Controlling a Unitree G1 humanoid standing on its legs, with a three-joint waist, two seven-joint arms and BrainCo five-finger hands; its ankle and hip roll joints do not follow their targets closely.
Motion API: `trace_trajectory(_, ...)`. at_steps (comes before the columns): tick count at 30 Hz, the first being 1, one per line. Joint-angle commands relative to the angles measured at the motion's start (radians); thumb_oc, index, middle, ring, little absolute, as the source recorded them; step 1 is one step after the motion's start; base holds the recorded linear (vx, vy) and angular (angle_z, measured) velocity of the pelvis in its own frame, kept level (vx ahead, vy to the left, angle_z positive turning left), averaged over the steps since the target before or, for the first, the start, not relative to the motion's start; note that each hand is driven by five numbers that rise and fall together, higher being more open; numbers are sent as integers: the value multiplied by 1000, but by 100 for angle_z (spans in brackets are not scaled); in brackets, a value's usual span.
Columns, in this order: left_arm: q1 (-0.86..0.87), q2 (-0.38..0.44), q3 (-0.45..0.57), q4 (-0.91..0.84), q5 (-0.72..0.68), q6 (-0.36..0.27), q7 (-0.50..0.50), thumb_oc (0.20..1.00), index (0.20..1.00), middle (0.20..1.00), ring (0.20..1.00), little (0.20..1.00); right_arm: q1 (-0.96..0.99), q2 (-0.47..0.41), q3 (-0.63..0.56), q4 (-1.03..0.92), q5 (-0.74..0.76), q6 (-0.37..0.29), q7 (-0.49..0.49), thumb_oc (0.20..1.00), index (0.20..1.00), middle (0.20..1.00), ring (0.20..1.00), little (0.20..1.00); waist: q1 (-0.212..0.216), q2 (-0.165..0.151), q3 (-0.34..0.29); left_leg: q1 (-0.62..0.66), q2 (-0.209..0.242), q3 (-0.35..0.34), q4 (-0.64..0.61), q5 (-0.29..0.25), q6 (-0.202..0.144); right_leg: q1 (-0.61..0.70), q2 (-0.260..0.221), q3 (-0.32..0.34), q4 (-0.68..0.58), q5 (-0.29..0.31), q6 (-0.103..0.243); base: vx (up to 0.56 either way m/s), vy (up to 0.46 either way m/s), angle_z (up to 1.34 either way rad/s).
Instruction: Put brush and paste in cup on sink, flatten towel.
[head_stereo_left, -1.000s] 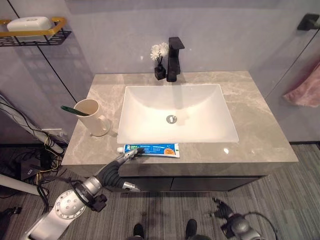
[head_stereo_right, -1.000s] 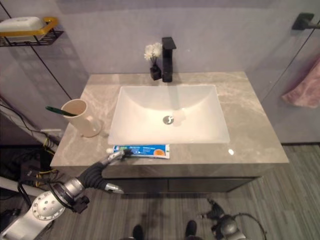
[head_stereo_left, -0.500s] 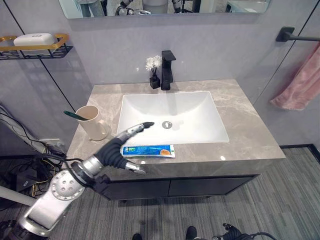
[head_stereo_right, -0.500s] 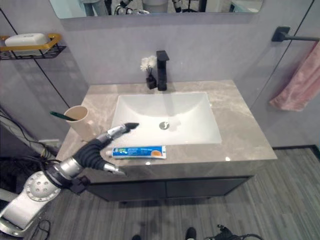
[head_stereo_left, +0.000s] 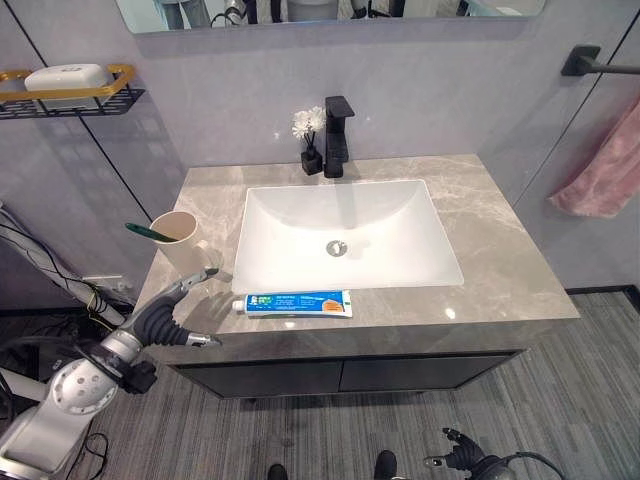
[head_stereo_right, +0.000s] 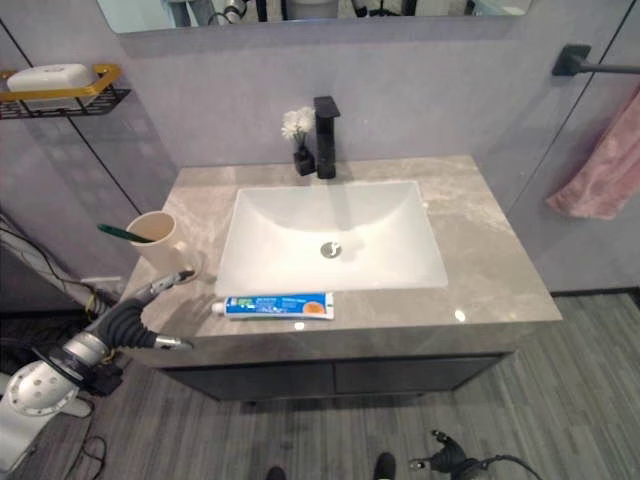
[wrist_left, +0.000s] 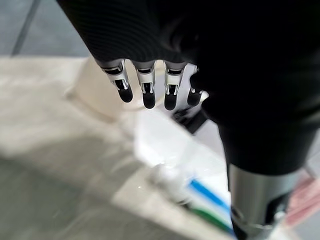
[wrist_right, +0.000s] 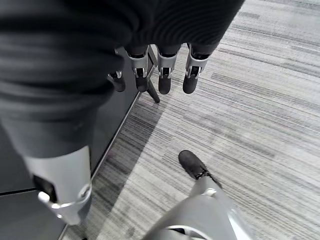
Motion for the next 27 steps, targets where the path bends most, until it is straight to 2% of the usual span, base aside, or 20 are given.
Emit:
trace_trajectory(1, -83, -21, 3, -31, -6, -13, 37, 1000, 1000, 1000, 1000, 1000, -64, -35, 23, -35, 12, -11, -9, 1000, 1000, 1000, 1000, 1000, -3, -31, 47, -4, 1, -70, 6, -31, 13, 16, -88, 25, 7, 2, 105, -22, 24, -6)
trace_trajectory(11, -112, -59, 4, -48, 11, -12, 34, 1000, 1000, 1000, 1000, 1000, -80, -31, 35, -58, 3, -12, -12, 1000, 1000, 1000, 1000, 1000, -5, -29, 47, -33, 8, -26, 6, -27, 8, -50, -92, 56, 7, 18, 114, 6, 2, -14)
trace_trajectory(27, -135, -91, -31, -41, 30, -6, 29, 1000, 1000, 1000, 1000, 1000, -81, -16, 36, -30, 5, -9, -22, 1000, 1000, 1000, 1000, 1000, -19, -18, 37, -22, 24, -21, 6, -29, 0, -47, -80, 63, 7, 5, 109, 27, -12, 0)
